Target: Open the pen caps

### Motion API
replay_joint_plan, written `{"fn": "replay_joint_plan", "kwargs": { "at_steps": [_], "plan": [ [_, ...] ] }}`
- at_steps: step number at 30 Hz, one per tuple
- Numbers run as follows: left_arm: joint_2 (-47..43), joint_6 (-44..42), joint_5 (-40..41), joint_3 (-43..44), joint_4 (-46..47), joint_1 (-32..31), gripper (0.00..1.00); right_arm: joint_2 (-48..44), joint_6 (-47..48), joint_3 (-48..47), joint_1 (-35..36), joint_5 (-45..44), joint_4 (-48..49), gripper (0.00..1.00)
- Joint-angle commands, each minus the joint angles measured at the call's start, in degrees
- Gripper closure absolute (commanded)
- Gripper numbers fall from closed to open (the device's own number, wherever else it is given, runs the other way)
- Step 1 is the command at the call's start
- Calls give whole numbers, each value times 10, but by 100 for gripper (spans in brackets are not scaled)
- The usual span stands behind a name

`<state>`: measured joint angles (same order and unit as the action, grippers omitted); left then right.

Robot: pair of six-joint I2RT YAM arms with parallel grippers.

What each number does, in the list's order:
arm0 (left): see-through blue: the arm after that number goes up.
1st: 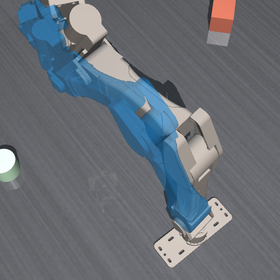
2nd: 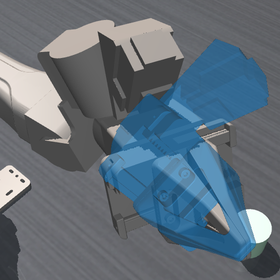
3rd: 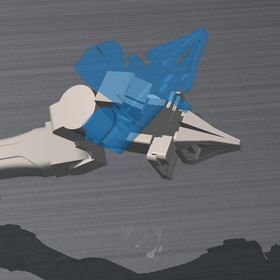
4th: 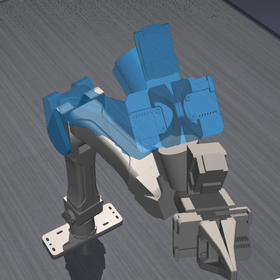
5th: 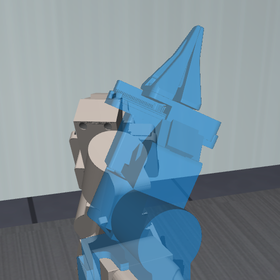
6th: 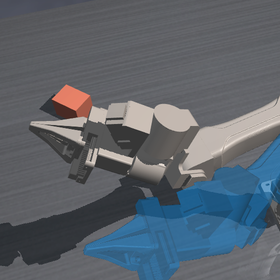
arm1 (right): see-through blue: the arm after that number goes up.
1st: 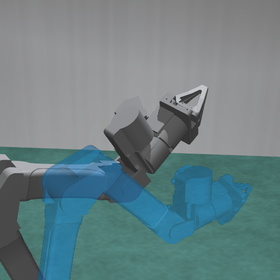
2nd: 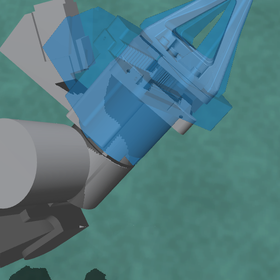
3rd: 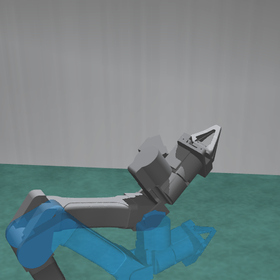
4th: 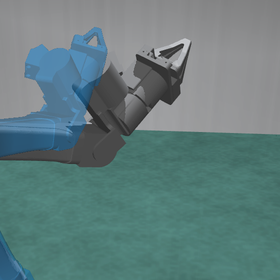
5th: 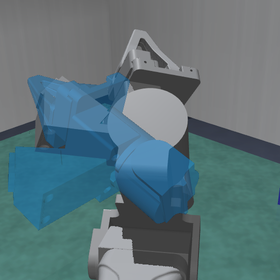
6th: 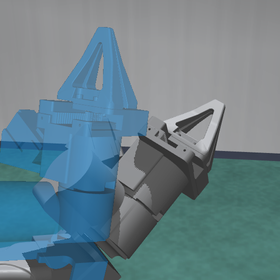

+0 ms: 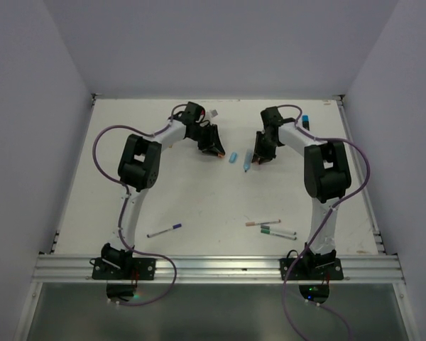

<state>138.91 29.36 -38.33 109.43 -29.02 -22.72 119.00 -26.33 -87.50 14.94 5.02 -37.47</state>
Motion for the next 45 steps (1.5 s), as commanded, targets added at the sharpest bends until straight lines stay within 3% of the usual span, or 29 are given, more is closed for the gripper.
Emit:
{"fn": "replay_joint_plan", "kwargs": {
  "at_steps": [1,7,11,20,27,31,38,45],
  "plan": [
    [9,-18,-13,25,-20,-5,67,13,3,-20,-3,-11,7,100],
    [7,-19,-11,20,-18,-9,59,18,2,-16,-3,-4,6,100],
    [-1,-20,-11,16,-17,-9,58,18,1,-20,-3,3,6,93],
    [-80,-17,27,-49,15,-5,55,3,7,-26,-4,3,-4,65],
    [-163,-20,46,-139,46,0,54,-32,4,-39,-13,-10,-24,51],
    [-226,-19,47,-202,75,0,54,-47,6,-64,-25,-33,-40,45],
    [-293,-8,26,-288,128,-5,54,-38,5,-142,-89,-119,-60,27],
    [-339,16,-13,-343,173,-8,54,33,-7,-250,-148,-160,-81,25]
  ]
}}
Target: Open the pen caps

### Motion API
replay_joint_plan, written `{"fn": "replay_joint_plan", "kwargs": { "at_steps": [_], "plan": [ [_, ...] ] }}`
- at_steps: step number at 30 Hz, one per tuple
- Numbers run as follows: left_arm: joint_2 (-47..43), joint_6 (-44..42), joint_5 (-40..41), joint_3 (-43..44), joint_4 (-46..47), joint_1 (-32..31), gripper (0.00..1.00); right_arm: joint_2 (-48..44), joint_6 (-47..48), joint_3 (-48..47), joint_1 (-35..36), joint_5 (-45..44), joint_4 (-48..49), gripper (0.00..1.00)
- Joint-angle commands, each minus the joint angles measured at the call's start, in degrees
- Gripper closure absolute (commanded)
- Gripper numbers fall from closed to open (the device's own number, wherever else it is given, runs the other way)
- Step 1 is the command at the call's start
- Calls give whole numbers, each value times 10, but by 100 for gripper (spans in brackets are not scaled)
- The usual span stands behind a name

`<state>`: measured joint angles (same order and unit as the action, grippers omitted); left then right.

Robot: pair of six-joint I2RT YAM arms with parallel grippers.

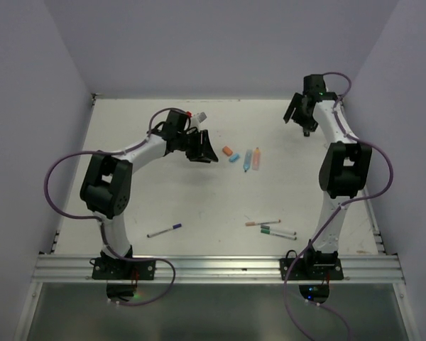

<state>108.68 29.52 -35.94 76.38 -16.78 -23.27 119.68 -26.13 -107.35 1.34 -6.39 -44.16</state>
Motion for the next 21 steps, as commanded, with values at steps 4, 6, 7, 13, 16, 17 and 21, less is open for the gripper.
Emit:
{"fn": "replay_joint_plan", "kwargs": {
  "at_steps": [4,6,7,13,16,17,21],
  "plan": [
    [-53,22,-44,-9,51,-8,53,70,6,-115,-38,-59,-18,25],
    [-56,23,-46,-4,49,-8,53,93,16,-131,-39,-66,-21,25],
    [-56,22,-46,-1,47,-8,53,100,18,-138,-40,-75,-21,25],
    [-55,28,-50,0,51,-9,53,122,33,-135,-48,-88,12,24],
    [-56,37,-54,-8,60,-9,53,142,43,-152,-50,-88,12,24],
    [-57,43,-61,-11,75,-9,53,148,46,-157,-53,-86,11,24],
    [-54,69,-73,-17,102,-10,53,164,51,-166,-59,-85,7,23]
  ]
}}
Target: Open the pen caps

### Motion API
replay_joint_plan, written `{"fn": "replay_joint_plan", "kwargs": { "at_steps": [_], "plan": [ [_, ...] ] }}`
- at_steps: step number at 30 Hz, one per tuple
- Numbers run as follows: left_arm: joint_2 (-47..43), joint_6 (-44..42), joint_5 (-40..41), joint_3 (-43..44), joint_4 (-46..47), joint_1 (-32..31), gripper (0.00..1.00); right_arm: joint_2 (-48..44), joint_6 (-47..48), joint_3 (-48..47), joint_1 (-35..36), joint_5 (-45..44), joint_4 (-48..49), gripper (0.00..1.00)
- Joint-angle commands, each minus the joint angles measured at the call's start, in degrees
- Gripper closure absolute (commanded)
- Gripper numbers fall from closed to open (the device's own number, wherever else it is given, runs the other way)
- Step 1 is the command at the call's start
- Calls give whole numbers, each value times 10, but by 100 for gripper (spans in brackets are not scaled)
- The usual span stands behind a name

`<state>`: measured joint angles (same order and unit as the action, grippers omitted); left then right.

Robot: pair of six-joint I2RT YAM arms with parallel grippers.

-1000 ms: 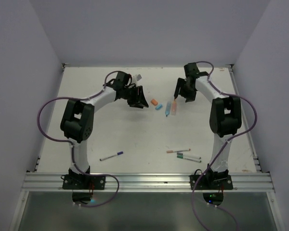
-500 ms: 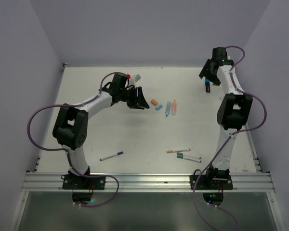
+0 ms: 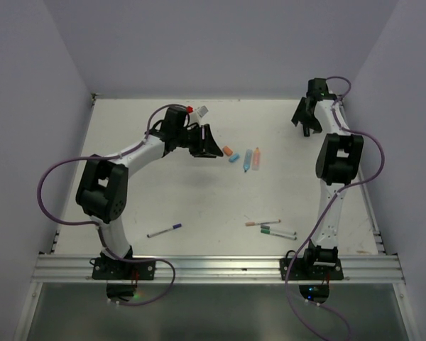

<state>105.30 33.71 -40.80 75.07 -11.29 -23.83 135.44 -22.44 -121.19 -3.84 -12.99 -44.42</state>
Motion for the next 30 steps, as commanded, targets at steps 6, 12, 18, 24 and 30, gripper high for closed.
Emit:
{"fn": "replay_joint_plan", "kwargs": {
  "at_steps": [6,12,18,24,30],
  "plan": [
    [-12,36,-27,8,57,-5,53,25,26,-36,-13,-1,14,24],
    [-13,41,-31,9,61,-6,53,56,37,-73,-19,-1,-6,33],
    [-13,48,-33,9,69,-6,53,80,50,-106,-21,3,-22,32],
    [-14,52,-34,9,73,-6,53,102,59,-128,-23,35,-38,45],
    [-15,51,-36,9,73,-6,53,108,71,-129,-24,60,-39,46]
  ]
}}
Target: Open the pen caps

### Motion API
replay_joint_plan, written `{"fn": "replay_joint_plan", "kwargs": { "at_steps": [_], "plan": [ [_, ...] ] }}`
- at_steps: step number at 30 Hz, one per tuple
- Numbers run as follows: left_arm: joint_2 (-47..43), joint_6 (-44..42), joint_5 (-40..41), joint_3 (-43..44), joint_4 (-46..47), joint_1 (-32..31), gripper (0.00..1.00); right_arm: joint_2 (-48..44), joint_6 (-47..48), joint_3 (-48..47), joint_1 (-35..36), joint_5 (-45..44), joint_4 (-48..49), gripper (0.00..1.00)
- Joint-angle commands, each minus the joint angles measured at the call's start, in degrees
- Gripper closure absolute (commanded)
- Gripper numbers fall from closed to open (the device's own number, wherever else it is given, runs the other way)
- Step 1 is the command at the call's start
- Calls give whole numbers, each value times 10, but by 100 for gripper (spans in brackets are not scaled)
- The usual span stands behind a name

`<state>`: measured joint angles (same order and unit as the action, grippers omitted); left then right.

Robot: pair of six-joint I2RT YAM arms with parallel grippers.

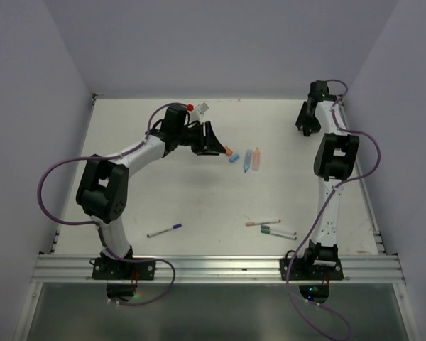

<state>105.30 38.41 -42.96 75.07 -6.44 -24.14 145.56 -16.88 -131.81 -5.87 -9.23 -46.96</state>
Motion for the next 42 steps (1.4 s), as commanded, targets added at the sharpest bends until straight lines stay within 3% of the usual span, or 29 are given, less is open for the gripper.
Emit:
{"fn": "replay_joint_plan", "kwargs": {
  "at_steps": [1,5,8,9,12,18,24,35,42],
  "plan": [
    [-15,5,-15,10,25,-2,53,8,19,-25,-4,25,-16,46],
    [-13,7,-17,10,26,-2,53,8,26,-25,-4,25,-24,50],
    [-14,9,-17,10,23,-2,53,2,29,-14,-4,38,-21,64],
    [-15,10,-17,10,22,-2,53,-5,29,-5,-4,37,-19,80],
    [-14,18,-17,10,9,-1,54,-15,25,14,-4,38,-14,99],
    [-39,31,-17,-9,-10,8,56,-59,15,35,8,44,-25,100],
    [-62,49,-23,-44,15,19,57,-212,14,134,94,15,-25,100],
    [-48,98,-23,-25,36,33,56,-467,-11,438,234,172,-7,100],
    [-54,140,-41,-54,93,33,51,-547,-41,487,320,186,-12,100]
  ]
}}
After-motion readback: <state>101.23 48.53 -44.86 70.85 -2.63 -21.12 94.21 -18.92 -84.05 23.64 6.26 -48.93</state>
